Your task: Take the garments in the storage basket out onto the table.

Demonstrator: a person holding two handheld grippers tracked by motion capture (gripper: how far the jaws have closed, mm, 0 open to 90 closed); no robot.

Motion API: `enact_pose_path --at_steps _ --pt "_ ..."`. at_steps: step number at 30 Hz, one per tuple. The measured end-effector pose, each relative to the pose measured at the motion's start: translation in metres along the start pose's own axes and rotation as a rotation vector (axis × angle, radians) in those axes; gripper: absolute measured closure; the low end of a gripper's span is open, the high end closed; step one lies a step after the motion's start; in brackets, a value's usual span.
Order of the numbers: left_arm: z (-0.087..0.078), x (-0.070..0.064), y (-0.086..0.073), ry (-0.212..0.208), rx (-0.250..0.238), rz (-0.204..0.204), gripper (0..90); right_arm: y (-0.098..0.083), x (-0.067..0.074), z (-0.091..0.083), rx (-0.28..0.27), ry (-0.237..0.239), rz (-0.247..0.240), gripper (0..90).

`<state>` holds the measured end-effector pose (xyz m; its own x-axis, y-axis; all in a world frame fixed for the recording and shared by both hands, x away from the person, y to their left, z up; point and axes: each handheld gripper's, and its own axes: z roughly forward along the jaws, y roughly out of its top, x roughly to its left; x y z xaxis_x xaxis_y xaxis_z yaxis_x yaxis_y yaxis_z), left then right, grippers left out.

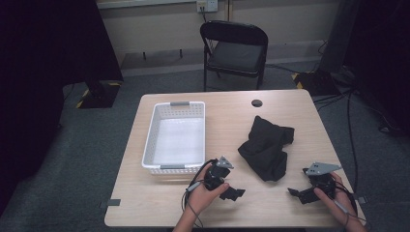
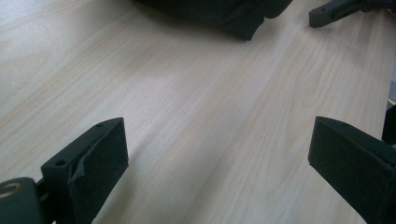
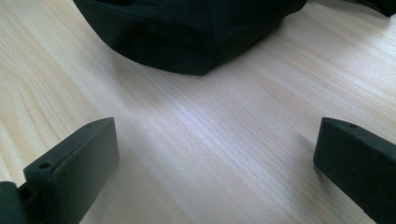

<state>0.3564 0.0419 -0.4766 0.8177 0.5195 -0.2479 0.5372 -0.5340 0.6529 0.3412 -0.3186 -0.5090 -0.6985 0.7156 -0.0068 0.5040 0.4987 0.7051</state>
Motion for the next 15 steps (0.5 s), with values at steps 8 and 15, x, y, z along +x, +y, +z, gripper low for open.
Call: enact_pose_path --at_steps 8,15 --pt "-0.005 0.003 -0.007 -0.001 0.005 -0.013 4.3 0.000 0.000 0.000 0.000 0.000 0.000 0.0" --pt "-0.009 0.005 -0.014 0.001 -0.004 -0.020 4.3 0.000 0.000 0.000 0.000 0.000 0.000 0.0"
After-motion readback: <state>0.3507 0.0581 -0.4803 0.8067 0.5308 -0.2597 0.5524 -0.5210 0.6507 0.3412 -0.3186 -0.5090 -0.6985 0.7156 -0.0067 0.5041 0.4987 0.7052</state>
